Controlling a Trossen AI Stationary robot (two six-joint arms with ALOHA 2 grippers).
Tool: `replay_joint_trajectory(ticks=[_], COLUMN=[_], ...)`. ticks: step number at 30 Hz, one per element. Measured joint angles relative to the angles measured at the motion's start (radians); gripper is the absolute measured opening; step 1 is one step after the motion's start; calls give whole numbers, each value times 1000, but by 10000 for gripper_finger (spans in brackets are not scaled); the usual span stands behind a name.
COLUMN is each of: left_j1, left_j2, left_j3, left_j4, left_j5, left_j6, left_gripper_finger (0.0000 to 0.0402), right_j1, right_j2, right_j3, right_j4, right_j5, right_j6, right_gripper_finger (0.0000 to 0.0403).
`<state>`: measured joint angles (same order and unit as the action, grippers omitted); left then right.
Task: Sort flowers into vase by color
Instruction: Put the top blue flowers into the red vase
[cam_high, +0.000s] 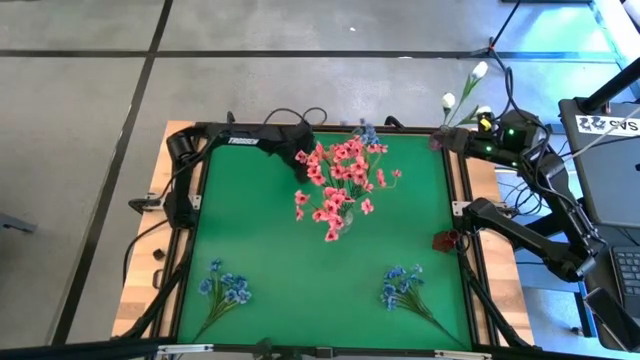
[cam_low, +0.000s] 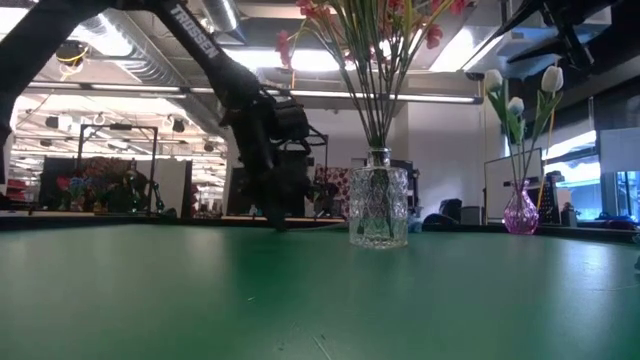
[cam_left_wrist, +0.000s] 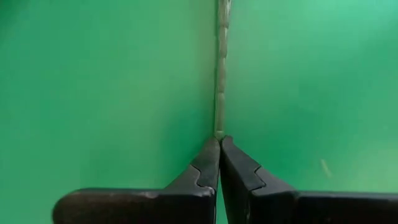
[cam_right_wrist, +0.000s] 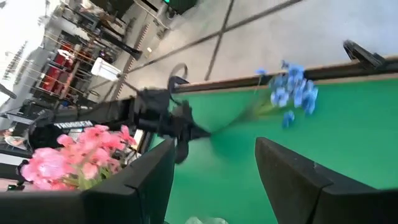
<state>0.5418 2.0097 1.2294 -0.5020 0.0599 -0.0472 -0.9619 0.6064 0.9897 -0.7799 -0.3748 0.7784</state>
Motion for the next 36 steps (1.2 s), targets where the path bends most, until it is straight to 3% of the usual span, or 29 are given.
replay_joint_trajectory(ticks=[7, 11, 21, 25, 30, 36], left_j1=[-55, -78, -218, -311, -383, -317], left_j2=[-130, -220, -493, -622, -744, -762], left_j3=[-45, -76, -440, -551, -579, -579], left_j4=[-312, -345, -354, -324, -203, 111], left_j5=[-16, -24, -36, -41, -54, -70], left_j6=[-56, -98, -305, -433, -499, -421], left_gripper_finger=[1, 1, 1, 1, 6, 71], right_j1=[0, 0, 0, 0, 0, 0], right_j2=[0, 22, 83, 98, 95, 89], right_j3=[0, 2, 1, 1, 1, 1], right_j4=[71, 108, 276, 288, 285, 283], right_j5=[-2, -3, -74, -111, -116, -116], right_j6=[-24, -26, -101, -103, -103, -97], right_gripper_finger=[223, 223, 223, 223, 223, 223])
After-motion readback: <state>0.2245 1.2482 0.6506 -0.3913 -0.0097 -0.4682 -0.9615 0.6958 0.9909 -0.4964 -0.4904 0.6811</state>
